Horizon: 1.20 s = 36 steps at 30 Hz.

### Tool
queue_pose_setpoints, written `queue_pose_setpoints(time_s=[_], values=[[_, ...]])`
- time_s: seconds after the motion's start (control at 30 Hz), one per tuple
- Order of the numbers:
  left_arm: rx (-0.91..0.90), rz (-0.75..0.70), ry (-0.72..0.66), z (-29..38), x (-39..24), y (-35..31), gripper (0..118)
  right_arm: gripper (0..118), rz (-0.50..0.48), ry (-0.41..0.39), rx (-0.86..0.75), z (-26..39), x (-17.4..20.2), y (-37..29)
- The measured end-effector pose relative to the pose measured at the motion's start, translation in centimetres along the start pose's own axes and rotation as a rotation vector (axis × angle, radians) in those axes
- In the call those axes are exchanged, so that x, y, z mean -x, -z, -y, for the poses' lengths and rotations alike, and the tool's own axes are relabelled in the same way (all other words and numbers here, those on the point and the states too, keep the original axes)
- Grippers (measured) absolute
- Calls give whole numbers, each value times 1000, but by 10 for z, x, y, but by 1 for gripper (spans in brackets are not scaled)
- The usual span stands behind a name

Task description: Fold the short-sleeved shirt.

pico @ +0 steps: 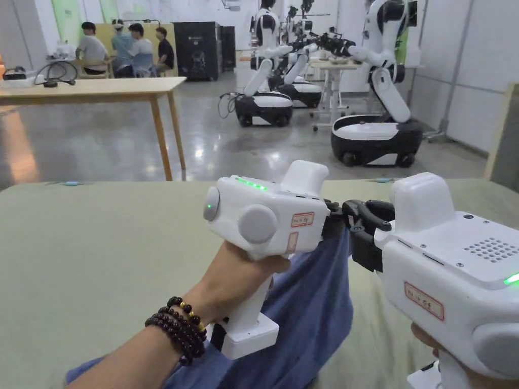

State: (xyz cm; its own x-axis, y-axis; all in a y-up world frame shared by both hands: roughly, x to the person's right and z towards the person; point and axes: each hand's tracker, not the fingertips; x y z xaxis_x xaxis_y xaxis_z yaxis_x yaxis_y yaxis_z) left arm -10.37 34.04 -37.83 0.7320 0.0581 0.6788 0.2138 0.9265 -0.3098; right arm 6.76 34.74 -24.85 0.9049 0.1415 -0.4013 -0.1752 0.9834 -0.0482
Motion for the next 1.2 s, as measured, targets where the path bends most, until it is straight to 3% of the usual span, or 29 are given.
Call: queue_pose_setpoints(time_s=[0.03, 0.13, 0.23, 0.37, 0.53, 0.57, 0.6, 0.63, 0.67, 0.73, 0.77, 0.9, 0.97, 1.0, 1.03, 1.07, 1.1, 1.13, 1.2], values=[[-9, -1, 11, -3, -9, 9, 0, 1, 75, -6, -28, 0, -10, -10], [25, 116, 19, 0, -39, 43, 0, 1, 122, 1, -32, 1, -45, -33], [166, 39, 43, 26, -52, 99, 0, 1, 183, 8, -22, 8, -71, -47], [361, -3, -35, 99, -50, 168, 0, 1, 249, 14, 4, 24, -94, -55], [479, -52, -85, 161, -49, 197, 3, 1, 270, 39, 36, 37, -110, -56], [438, -61, -117, 162, -47, 193, 12, 1, 273, 37, 40, 38, -112, -56], [395, -39, -157, 154, -42, 185, 35, 1, 274, 37, 42, 38, -112, -56], [378, -26, -198, 148, -38, 180, 92, 1, 274, 38, 41, 37, -112, -56], [370, -6, -245, 139, -34, 172, 118, 1, 273, 40, 39, 36, -112, -56], [305, -22, -266, 118, -24, 142, 113, 1, 270, 50, 30, 33, -109, -57], [200, -32, -234, 101, -20, 119, 114, 1, 267, 55, 20, 31, -107, -58], [67, -133, -219, 72, 12, 23, 113, 1, 246, 52, -6, 22, -94, -60], [28, -173, -248, 73, 34, -24, 103, 1, 225, 57, -19, 20, -86, -61], [37, -201, -267, 81, 52, -47, 88, 1, 215, 61, -26, 19, -82, -61], [19, -230, -283, 89, 63, -66, 45, 1, 210, 64, -30, 19, -78, -61], [38, -294, -278, 99, 76, -85, 45, 1, 201, 66, -33, 19, -74, -61], [73, -368, -259, 109, 88, -99, 29, 1, 189, 68, -36, 20, -70, -61], [107, -428, -240, 120, 99, -108, 0, 1, 181, 69, -38, 20, -66, -60], [196, -488, -262, 147, 125, -129, 0, 1, 164, 79, -40, 22, -59, -58]])
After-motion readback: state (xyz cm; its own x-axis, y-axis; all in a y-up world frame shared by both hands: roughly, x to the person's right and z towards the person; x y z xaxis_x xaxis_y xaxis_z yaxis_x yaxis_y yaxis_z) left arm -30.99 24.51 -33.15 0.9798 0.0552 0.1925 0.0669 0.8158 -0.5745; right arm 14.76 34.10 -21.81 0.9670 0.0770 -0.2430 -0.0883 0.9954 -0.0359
